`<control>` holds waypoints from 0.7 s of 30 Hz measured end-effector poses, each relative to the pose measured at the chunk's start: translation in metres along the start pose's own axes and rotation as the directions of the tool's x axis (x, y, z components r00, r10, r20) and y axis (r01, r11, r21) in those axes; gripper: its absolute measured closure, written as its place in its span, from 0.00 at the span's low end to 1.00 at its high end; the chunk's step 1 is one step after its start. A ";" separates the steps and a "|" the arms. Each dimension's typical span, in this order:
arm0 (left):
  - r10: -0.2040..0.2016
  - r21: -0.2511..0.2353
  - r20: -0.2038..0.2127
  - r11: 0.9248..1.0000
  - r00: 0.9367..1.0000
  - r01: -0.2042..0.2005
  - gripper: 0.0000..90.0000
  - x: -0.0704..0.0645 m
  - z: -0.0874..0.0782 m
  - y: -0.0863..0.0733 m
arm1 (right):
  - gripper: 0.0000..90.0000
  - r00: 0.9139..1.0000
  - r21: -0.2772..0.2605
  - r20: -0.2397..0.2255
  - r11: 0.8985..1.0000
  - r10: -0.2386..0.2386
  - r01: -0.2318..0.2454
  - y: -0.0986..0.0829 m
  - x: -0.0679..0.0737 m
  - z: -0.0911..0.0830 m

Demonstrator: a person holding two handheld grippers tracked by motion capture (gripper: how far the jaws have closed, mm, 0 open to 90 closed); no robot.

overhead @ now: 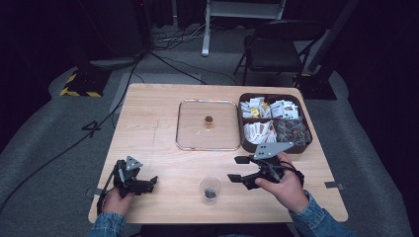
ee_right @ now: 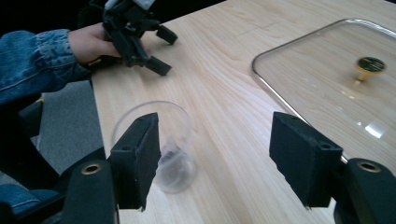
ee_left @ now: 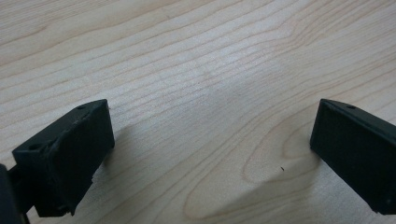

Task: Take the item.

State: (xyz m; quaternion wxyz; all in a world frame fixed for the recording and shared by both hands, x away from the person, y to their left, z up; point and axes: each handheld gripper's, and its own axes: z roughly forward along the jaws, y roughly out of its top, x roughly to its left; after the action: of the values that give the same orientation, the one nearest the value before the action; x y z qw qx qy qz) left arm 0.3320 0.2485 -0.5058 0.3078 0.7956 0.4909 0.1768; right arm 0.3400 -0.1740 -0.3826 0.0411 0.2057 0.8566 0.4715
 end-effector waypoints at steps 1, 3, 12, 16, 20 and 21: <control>0.000 0.000 0.000 1.000 1.000 0.000 0.00 0.000 0.000 0.000 | 0.37 1.000 -0.002 0.007 1.000 0.005 -0.005 -0.002 -0.003 -0.003; 0.000 -0.001 0.001 1.000 1.000 0.000 0.00 0.000 0.000 0.000 | 0.37 1.000 -0.004 0.016 1.000 0.019 -0.018 -0.006 -0.009 -0.008; 0.007 -0.002 0.003 1.000 1.000 -0.007 0.00 0.000 0.001 0.001 | 0.32 0.997 0.011 0.067 0.999 0.042 -0.043 -0.029 -0.030 -0.022; 0.007 -0.001 0.003 1.000 1.000 -0.007 0.00 0.000 0.001 0.001 | 0.30 0.994 0.032 0.095 0.998 0.057 -0.061 -0.040 -0.039 -0.025; 0.007 -0.002 0.003 1.000 1.000 -0.007 0.00 0.000 0.001 0.001 | 0.29 0.992 0.049 0.109 0.996 0.069 -0.074 -0.051 -0.046 -0.023; 0.007 -0.002 0.003 1.000 1.000 -0.007 0.00 0.000 0.001 0.001 | 0.29 0.991 0.054 0.112 0.996 0.071 -0.077 -0.054 -0.048 -0.022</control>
State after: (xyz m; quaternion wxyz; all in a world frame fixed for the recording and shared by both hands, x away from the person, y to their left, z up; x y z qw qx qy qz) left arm 0.3329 0.2485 -0.5058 0.3086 0.7973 0.4876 0.1771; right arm 0.3613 -0.2355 -0.4209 0.0649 0.2640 0.8581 0.4357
